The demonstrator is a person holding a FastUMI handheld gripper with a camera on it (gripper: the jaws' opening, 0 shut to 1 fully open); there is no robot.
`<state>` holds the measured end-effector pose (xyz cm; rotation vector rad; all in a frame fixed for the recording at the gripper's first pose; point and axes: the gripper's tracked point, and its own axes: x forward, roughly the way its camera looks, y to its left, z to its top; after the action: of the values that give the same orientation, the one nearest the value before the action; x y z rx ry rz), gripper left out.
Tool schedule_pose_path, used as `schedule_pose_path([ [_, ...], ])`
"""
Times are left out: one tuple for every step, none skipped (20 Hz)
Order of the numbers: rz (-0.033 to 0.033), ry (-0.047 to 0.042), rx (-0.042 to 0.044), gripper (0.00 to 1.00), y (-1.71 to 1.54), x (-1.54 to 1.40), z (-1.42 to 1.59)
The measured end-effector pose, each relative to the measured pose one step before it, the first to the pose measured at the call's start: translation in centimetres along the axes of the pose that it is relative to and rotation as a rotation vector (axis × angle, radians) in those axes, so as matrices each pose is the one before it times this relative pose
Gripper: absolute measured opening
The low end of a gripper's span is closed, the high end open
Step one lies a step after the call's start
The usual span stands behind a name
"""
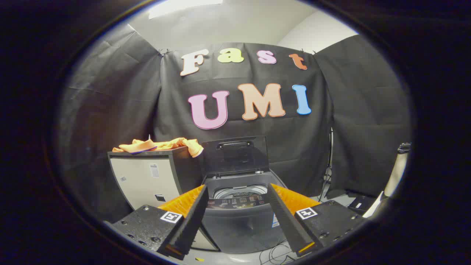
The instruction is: Put the clothes into the washing machine and then close the washing machine lid.
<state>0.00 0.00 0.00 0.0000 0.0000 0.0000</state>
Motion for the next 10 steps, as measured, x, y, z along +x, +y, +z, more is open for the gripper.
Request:
schedule_pose_path([
  [-0.00069,-0.00056,-0.00108,0.97,-0.043,-0.08,0.079],
  [0.00065,0.00116,0.00034,0.97,0.067,0.029,-0.125],
  [0.00059,0.00237,0.00298,0.97,0.069,0.019,-0.135],
  [0.00181,0.00396,0.00084,0.97,0.059,0.083,-0.126],
  [0.00222,0.00357,-0.00188,0.97,0.018,-0.013,-0.132],
  [-0.00028,0.00116,-0.00344,0.97,-0.02,0.076,0.013],
  [-0.00256,0.00135,-0.00156,0.97,-0.063,0.018,-0.012],
  [0.00085,0.0004,0.00177,0.97,0.03,0.017,-0.011],
  [0.00279,0.00122,0.00265,0.97,0.11,0.072,-0.092],
  [-0.0013,0.00382,0.00112,0.97,0.002,0.117,-0.098],
])
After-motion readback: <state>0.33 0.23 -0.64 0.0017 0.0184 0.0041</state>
